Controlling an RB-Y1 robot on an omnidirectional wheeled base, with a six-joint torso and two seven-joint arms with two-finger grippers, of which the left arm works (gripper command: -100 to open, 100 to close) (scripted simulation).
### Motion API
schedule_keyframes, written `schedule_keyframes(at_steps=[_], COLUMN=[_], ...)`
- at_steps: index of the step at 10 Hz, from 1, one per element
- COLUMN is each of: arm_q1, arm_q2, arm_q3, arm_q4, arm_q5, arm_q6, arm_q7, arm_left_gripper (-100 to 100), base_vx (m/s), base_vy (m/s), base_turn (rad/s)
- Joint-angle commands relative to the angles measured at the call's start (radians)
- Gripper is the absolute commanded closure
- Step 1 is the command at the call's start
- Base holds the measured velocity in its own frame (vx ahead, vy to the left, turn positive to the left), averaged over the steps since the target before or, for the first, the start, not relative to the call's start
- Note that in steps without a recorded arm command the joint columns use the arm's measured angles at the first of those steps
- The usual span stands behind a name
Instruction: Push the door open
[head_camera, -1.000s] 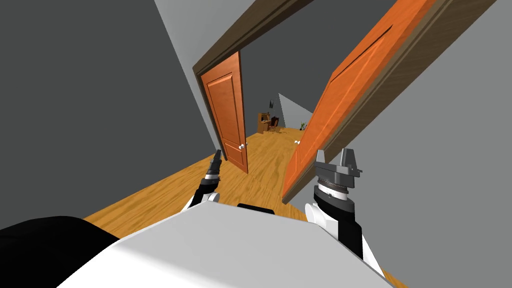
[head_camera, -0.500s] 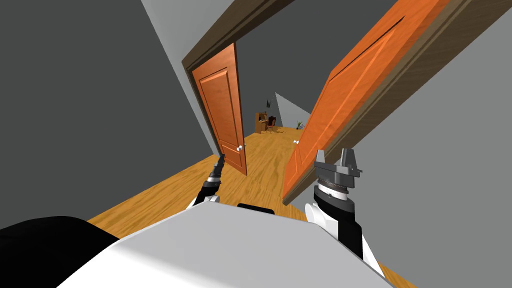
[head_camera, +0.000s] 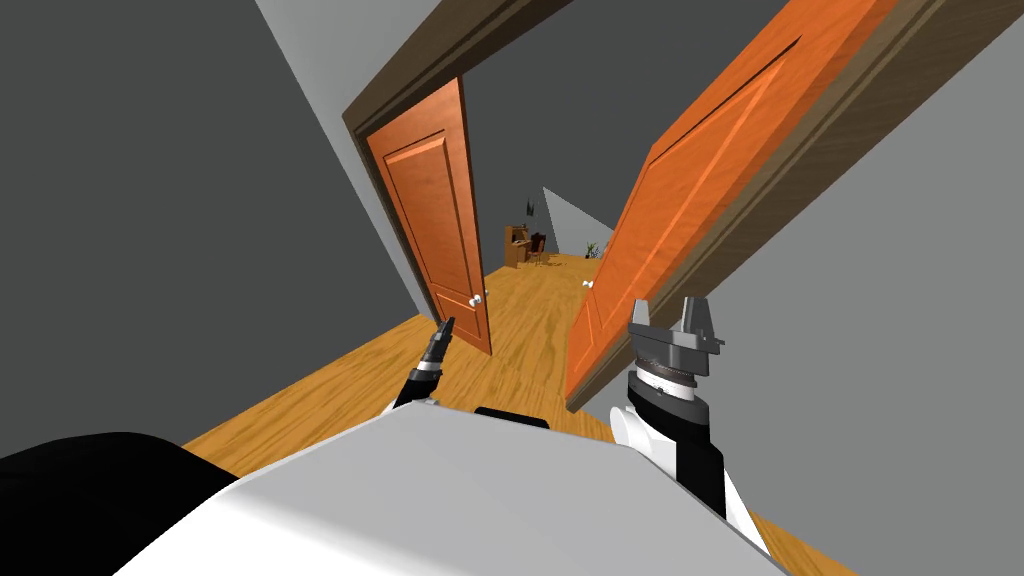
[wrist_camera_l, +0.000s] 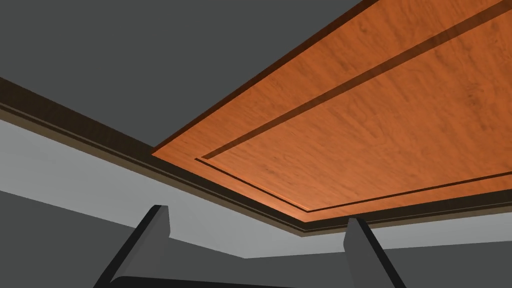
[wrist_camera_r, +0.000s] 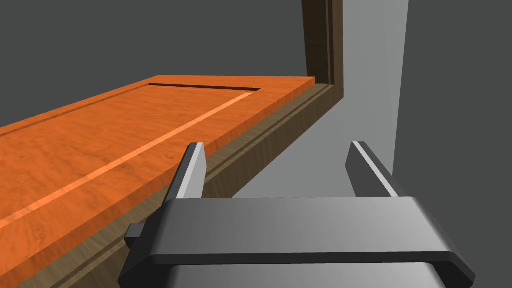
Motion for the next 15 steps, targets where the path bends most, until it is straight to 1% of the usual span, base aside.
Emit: schedule_keyframes(at_steps=[1, 4, 6, 7, 15], arm_q1=[-0.005, -0.01, -0.014, -0.014, -0.027], arm_q2=[0.008, 0.036, 0.054, 0.054, 0.121], arm_q3=[-0.002, -0.017, -0.028, -0.028, -0.068], arm_q4=[0.03, 0.116, 0.171, 0.178, 0.403], arm_q5=[0.002, 0.007, 0.011, 0.011, 0.024], arm_q6=[-0.015, -0.051, -0.074, -0.074, -0.165], arm_q7=[-0.017, -0.094, -0.145, -0.145, -0.339], arm_left_gripper=[-100, -100, -100, -100, -100], base_vx=[0.058, 0.057, 0.083, 0.056, 0.071], base_vy=[0.049, 0.056, 0.096, 0.051, 0.071], base_turn=[-0.045, -0.106, -0.117, -0.035, -0.105])
